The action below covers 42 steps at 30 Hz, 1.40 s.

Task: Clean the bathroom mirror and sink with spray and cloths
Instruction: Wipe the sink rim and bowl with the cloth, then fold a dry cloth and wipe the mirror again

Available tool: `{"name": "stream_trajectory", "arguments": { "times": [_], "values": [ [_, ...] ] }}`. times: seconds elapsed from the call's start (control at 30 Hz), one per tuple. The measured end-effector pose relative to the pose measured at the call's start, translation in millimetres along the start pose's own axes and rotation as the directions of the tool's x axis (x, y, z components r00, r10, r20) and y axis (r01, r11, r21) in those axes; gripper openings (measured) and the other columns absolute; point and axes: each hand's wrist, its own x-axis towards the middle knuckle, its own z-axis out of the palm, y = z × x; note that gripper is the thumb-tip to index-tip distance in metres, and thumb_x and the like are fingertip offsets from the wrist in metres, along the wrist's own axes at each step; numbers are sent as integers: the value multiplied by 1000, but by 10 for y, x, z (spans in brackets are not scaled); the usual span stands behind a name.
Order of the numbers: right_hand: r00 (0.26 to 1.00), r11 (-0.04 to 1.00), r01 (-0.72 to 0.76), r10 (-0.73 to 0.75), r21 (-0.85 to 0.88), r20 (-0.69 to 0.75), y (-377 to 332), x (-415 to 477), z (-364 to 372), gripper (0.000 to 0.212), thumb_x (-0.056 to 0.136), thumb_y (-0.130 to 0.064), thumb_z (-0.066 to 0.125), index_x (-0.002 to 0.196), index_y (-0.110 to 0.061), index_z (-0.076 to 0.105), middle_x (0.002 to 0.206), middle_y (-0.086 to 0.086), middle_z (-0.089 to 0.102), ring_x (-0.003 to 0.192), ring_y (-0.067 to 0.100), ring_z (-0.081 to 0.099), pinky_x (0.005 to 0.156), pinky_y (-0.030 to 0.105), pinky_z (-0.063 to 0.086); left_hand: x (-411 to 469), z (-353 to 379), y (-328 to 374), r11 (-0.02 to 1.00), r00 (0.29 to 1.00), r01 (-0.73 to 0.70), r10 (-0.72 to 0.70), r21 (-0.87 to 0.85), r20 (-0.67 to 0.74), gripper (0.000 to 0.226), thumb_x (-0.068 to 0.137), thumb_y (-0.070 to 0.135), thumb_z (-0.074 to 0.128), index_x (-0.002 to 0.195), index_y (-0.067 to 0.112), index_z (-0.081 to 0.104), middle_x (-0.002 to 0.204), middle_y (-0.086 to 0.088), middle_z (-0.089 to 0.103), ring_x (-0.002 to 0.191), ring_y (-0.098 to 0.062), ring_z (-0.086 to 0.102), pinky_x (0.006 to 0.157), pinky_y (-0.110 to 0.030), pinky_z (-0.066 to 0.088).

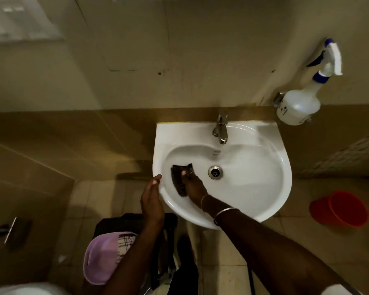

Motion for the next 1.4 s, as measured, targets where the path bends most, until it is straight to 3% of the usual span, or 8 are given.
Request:
{"name": "stream_trajectory", "arguments": {
  "times": [0.17,0.3,0.4,0.57,0.67,0.73,0.97,1.4],
  "values": [
    [984,986,53,-78,159,160,169,-442,58,72,78,-87,43,115,-33,72,127,1,71,119,20,64,110,47,47,-378,-28,-2,989,992,34,-16,142,-124,27,106,17,51,126,15,69,118,1,68,111,-16,60,91,-26,43],
    [980,965,139,-167,220,112,169,-801,-39,72,80,-87,44,120,-34,72,128,-3,71,120,16,64,111,46,47,-508,-92,-167,963,965,257,-252,79,-66,18,100,26,55,104,26,72,113,-5,71,108,-26,65,102,-42,50],
    [965,929,235,-258,285,46,47,-1141,-159,52,92,-70,47,117,-33,73,124,-2,73,120,15,65,109,41,49,-691,-68,-139,923,924,380,-382,-65,-12,21,101,28,54,101,18,72,99,-10,71,89,-26,67,83,-40,53],
    [956,846,256,-292,469,5,-32,-1712,-409,42,106,-37,47,121,-5,69,118,10,74,108,14,70,91,27,58,-985,-70,-218,649,800,588,-552,-482,233,56,103,52,45,129,3,56,130,-22,59,117,-37,59,105,-50,45],
    [954,837,264,-300,480,-1,30,-1980,-525,34,108,-30,44,111,-14,73,110,6,76,107,16,71,97,34,56,-1132,-94,-300,521,760,637,-548,-567,350,75,99,62,44,144,1,46,141,-28,56,130,-45,55,96,-55,51],
    [954,829,264,-301,493,-5,84,-2138,-580,34,108,-31,44,109,-14,74,109,6,77,109,21,71,99,36,56,-1246,-110,-307,473,764,632,-517,-614,386,79,97,66,43,139,-1,47,137,-32,58,126,-48,57,87,-57,57],
    [960,759,203,-277,619,25,280,-2499,-614,44,104,-31,46,123,5,63,109,14,72,101,24,70,83,35,61,-1446,-276,-309,455,822,555,-426,-697,377,80,90,67,56,140,4,54,137,-26,61,131,-42,55,118,-54,38],
    [991,189,124,-73,974,-112,-61,-2922,-333,34,107,-26,42,129,-9,62,134,15,64,118,27,64,91,41,59,-1962,-807,412,474,933,355,-227,-806,278,62,96,49,49,142,8,56,142,-25,59,134,-42,55,114,-59,39]
  ]
}}
